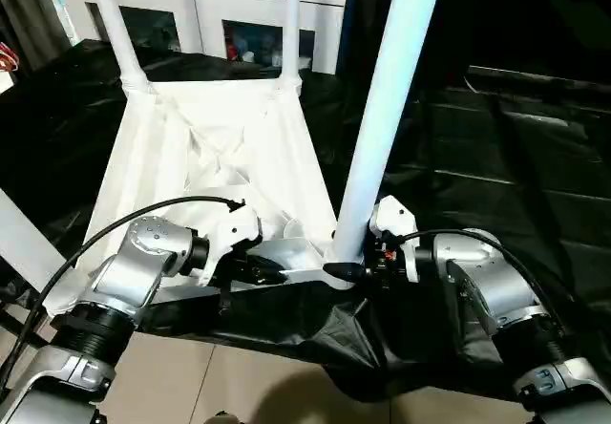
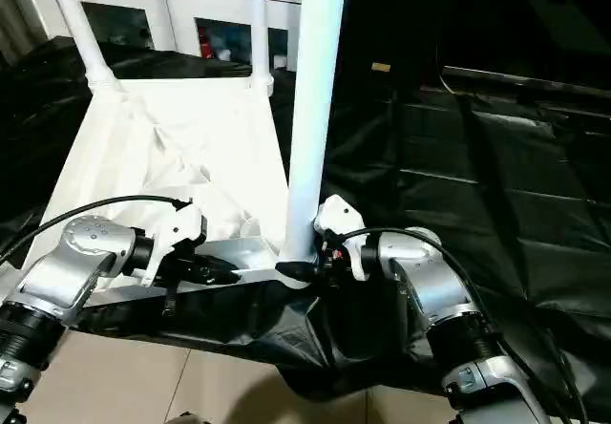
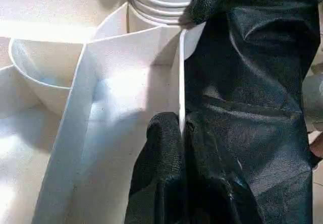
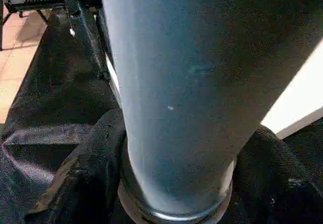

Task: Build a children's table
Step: Rotate leg to tighten

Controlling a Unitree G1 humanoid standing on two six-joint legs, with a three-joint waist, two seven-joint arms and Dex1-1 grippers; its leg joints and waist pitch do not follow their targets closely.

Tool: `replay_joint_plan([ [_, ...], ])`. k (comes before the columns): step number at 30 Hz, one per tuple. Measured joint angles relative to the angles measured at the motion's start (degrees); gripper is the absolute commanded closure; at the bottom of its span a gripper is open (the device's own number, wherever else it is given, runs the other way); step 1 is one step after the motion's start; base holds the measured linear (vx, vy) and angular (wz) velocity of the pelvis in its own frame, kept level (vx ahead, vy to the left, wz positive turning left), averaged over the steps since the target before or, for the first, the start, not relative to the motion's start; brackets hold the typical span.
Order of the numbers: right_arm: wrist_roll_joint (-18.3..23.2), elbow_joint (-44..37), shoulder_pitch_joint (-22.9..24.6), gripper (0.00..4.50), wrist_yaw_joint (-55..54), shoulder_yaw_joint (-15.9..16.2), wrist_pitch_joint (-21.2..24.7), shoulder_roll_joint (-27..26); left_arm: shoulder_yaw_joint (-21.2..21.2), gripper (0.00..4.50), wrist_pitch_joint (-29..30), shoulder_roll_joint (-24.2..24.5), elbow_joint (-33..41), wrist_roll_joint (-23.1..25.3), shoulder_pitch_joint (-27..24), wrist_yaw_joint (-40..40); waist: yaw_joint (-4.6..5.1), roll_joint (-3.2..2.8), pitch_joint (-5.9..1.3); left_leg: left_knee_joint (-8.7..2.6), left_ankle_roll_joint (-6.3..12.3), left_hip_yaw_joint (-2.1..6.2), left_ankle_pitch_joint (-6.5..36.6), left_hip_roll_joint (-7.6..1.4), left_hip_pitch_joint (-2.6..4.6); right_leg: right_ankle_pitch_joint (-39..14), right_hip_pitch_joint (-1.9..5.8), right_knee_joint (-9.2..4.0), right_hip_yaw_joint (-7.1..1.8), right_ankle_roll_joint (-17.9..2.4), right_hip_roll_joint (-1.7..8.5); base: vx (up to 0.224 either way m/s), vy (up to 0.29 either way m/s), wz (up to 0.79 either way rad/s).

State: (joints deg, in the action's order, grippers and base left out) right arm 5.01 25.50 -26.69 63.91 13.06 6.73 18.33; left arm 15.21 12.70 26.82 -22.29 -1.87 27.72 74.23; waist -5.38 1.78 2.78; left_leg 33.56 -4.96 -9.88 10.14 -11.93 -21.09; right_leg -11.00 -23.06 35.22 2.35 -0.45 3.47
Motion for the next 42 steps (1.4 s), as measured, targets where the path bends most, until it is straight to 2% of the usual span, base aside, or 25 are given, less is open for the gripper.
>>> replay_joint_plan([
  [2, -0.1, 0.5, 0.1, 1.78, -1.1, -0.2, 0.0, -0.3, 0.0, 4.50, -0.1, -0.6, -0.2, 0.7, 0.1, -1.3, -0.08, -0.01, 0.00, 0.02, 0.00, 0.00, 0.0, 0.01, 0.03, 0.0, 0.02, 0.04, -0.01, 0.0, 0.02, 0.000, 0.000, 0.00],
  [9, -3.0, 8.7, -2.6, 1.78, -27.6, -7.5, 1.9, -9.7, -1.1, 4.50, 2.7, -9.9, -7.2, 5.2, 4.8, -18.3, 0.38, 0.02, -0.03, -0.01, -0.02, 0.00, 0.0, 0.06, 0.33, 0.1, 0.20, 0.12, -0.03, 0.1, 0.05, 0.000, 0.000, 0.00],
  [15, -4.6, 11.4, -4.6, 1.78, -39.6, -10.3, 2.9, -14.1, -1.4, 4.50, 4.9, -14.2, -8.7, 7.2, 6.2, -24.7, 0.41, -0.09, -0.12, -0.03, -0.02, 0.01, 0.0, 0.08, 0.38, 0.2, 0.22, 0.08, -0.08, 0.1, 0.05, 0.000, 0.000, 0.00],
  [17, -4.8, 11.6, -4.7, 1.23, -40.8, -10.6, 2.8, -14.6, -1.5, 4.50, 4.9, -14.7, -8.9, 7.6, 6.3, -25.1, 0.37, -0.21, -0.20, -0.04, -0.02, 0.01, 0.0, 0.08, 0.37, 0.1, 0.23, 0.06, -0.09, 0.1, 0.05, 0.000, 0.000, 0.00],
  [20, -4.8, 11.5, -4.7, 1.06, -40.6, -10.7, 2.9, -14.7, -1.5, 4.50, 4.8, -14.8, -8.9, 7.6, 6.3, -25.0, 0.34, -0.32, -0.27, -0.08, -0.02, 0.01, 0.0, 0.08, 0.36, 0.1, 0.22, 0.06, -0.07, 0.1, 0.05, 0.000, 0.000, 0.00],
  [24, -4.9, 11.2, -4.7, 0.57, -37.5, -10.2, 2.7, -13.5, -1.5, 4.50, 4.0, -14.4, -8.7, 7.6, 6.1, -24.1, 0.37, -0.52, -0.27, -0.07, -0.02, 0.01, 0.0, 0.07, 0.23, 0.2, 0.14, 0.01, -0.06, 0.1, 0.05, 0.000, 0.000, 0.00],
  [26, -4.9, 10.4, -4.4, 0.57, -34.1, -9.3, 2.6, -12.4, -1.5, 4.50, 3.2, -13.4, -8.0, 7.5, 5.5, -22.4, 0.38, -0.52, -0.27, -0.09, -0.02, 0.02, 0.0, 0.05, 0.21, 0.2, 0.13, 0.01, -0.03, 0.0, 0.04, 0.000, 0.000, 0.00],
  [30, -2.6, 6.3, -2.1, 0.57, -21.0, -7.2, 2.5, -7.2, -1.5, 4.50, 1.9, -10.0, -5.9, 5.8, 4.0, -15.9, 0.34, -0.76, -0.25, -0.15, -0.02, 0.03, 0.0, 0.03, 0.11, 0.2, 0.02, -0.01, -0.02, 0.1, 0.00, 0.000, 0.000, 0.00],
  [33, -1.8, 4.0, -1.6, 0.57, -13.7, -5.1, 1.4, -4.6, -1.1, 4.50, 0.6, -8.1, -4.3, 4.6, 2.9, -11.1, -0.07, -0.85, -0.22, -0.14, -0.01, 0.02, 0.0, 0.02, 0.03, 0.1, 0.00, -0.04, 0.01, 0.0, 0.01, 0.000, 0.000, 0.00],
  [39, -0.8, 1.5, -0.6, 0.57, -4.2, -2.4, 1.0, -0.6, -0.8, 4.50, -0.4, -5.0, -3.7, 2.7, 2.0, -5.4, -0.03, -0.83, -0.21, -0.01, -0.01, 0.01, 0.0, 0.03, 0.02, 0.1, 0.03, -0.08, -0.03, 0.0, 0.03, 0.000, 0.000, 0.00],
  [42, -0.7, 1.1, -0.4, 0.89, -1.6, -1.4, 0.3, 0.3, -0.8, 4.50, -0.4, -3.7, -2.2, 1.9, 0.9, -3.5, 0.11, -0.80, -0.21, -0.05, -0.01, 0.01, 0.0, 0.01, 0.03, 0.1, 0.02, -0.08, -0.01, 0.0, 0.02, 0.000, 0.000, 0.00],
])
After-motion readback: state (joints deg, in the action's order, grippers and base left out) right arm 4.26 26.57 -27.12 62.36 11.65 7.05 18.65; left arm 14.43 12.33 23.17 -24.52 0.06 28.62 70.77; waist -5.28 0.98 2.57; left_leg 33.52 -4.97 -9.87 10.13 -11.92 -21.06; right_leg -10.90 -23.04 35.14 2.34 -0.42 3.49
